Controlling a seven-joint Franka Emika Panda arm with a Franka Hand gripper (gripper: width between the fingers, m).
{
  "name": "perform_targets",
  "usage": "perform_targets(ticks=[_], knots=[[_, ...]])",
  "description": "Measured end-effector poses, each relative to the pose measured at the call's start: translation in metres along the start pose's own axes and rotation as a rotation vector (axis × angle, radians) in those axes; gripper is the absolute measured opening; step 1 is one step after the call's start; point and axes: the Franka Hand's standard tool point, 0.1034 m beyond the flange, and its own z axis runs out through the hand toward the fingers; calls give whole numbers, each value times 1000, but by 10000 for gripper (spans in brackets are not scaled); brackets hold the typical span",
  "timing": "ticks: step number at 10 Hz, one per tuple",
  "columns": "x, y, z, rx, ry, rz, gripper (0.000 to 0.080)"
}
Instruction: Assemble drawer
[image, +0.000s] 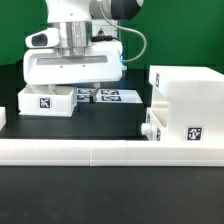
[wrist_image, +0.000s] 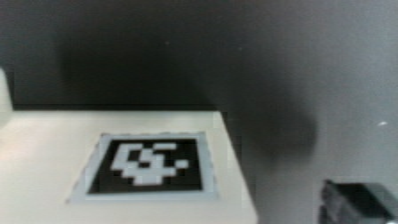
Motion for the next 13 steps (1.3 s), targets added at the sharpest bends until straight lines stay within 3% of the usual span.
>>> perform_targets(ticks=[1, 2, 3, 4, 6, 8, 10, 13], knots=[[0, 0, 0, 0, 0, -3, 403], [0, 0, 0, 0, 0, -5, 221], [0, 0, 0, 0, 0, -5, 221], [3, -1, -1, -1, 4, -9, 55], [9, -9, -6, -3, 16, -27, 44], [18, -28, -9, -2, 26, -46, 44], [37, -53, -20, 13, 16, -98, 44], [70, -74, -33, 46, -33, -199, 44]])
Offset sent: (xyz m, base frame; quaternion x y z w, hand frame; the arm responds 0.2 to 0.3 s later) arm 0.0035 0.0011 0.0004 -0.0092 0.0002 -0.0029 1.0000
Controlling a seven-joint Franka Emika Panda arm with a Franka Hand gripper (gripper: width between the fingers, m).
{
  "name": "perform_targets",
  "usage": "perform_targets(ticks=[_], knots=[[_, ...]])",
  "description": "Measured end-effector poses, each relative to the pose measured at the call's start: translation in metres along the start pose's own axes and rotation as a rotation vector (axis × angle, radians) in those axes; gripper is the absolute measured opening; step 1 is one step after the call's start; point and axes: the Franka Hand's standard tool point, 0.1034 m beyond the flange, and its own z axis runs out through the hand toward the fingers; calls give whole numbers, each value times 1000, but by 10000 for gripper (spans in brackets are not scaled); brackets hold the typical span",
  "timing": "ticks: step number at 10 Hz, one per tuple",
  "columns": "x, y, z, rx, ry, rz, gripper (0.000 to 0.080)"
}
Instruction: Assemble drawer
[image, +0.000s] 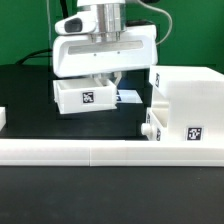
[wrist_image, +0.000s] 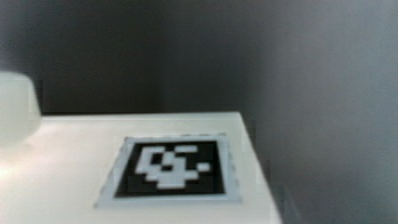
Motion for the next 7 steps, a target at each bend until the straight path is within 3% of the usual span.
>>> perform_targets(ticks=[3, 5, 7], knots=[[-2, 1, 2, -1, 4, 5, 44], [0, 6, 5, 1, 0, -132, 44], [19, 2, -3, 18, -66, -227, 44]])
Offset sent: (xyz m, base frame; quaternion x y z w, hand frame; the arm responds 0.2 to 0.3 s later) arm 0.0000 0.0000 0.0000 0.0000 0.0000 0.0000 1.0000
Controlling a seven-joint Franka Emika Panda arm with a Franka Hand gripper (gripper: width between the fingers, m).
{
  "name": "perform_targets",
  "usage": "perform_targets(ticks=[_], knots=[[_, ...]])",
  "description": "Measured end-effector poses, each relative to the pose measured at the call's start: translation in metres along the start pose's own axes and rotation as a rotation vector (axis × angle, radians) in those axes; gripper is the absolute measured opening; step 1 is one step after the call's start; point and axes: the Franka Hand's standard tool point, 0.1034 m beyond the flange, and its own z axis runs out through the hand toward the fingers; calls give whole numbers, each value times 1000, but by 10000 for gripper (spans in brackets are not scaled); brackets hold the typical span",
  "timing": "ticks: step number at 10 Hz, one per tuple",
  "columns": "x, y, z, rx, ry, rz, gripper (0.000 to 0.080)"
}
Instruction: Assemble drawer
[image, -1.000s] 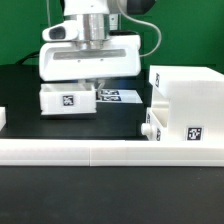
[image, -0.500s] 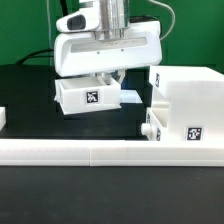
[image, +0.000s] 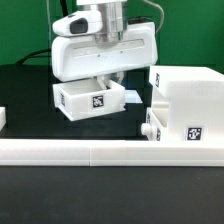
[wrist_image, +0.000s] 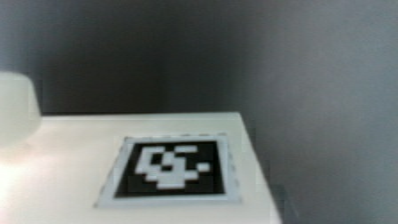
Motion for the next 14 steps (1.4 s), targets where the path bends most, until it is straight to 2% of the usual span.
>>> perform_targets(ticks=[1, 4, 5, 8, 13, 14], knots=[[5, -1, -3, -6, 2, -26, 44], [3, -1, -1, -5, 0, -75, 44], [3, 0, 0, -6, -1, -190, 44], [9, 13, -8, -31, -5, -591, 44], [7, 17, -7, -29, -14, -873, 44], [8, 20, -7, -37, -25, -980, 44]])
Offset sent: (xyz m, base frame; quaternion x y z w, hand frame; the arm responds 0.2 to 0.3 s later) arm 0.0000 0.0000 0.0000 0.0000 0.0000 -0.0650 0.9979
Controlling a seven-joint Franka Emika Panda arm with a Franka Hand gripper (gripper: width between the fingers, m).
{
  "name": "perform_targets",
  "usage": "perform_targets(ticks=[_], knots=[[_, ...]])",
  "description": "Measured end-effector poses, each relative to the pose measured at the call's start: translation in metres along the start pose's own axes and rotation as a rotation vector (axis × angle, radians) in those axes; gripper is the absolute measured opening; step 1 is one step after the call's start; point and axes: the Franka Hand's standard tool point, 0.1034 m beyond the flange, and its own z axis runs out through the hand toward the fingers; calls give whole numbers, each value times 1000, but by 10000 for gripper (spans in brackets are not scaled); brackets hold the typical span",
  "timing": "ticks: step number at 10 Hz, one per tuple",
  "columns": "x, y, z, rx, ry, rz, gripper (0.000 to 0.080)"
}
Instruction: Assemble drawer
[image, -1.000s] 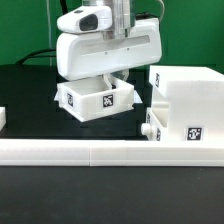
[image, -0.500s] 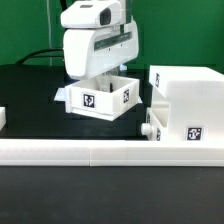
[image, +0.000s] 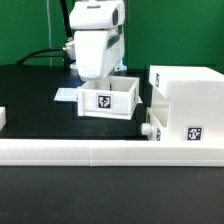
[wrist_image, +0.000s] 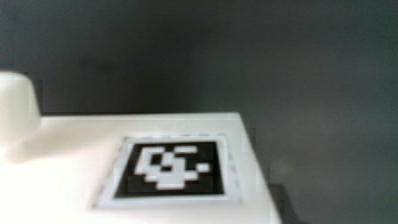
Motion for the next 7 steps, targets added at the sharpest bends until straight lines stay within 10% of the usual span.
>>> perform_targets(ticks=[7], knots=[[6, 17, 1, 16, -31, -80, 44]])
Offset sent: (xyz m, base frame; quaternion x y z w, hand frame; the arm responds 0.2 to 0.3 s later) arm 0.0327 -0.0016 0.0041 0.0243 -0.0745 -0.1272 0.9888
